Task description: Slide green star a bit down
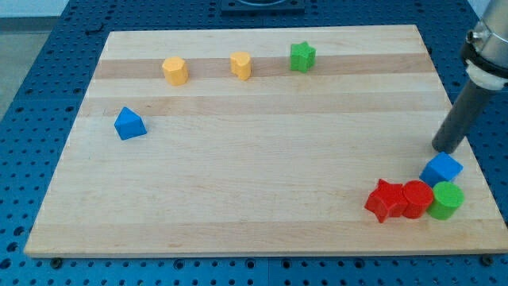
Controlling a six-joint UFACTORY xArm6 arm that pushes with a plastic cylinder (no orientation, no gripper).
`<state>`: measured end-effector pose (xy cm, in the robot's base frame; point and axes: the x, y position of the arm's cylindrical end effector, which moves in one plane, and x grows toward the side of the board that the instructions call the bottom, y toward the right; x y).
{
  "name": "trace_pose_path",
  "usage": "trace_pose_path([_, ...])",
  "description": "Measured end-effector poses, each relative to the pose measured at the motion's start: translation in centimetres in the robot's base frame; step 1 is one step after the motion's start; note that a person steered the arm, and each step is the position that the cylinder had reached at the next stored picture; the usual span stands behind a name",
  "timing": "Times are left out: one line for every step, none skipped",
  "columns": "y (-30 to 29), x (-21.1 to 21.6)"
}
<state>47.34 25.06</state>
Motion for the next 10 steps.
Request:
trace_pose_path([-2.5,-1.2])
trace_pose_path([-3.1,-5.8])
trace_pose_path([-3.5,-12.0])
trace_pose_path([-6.1,-19.4])
trace_pose_path([-11.1,-23.8])
trace_pose_path([-15.2,-25.8])
trace_pose_path([-18.9,-25.5])
trace_pose_path([-20.6,-22.2])
trace_pose_path([-20.6,-18.9])
trace_pose_path([-20.6,-15.9])
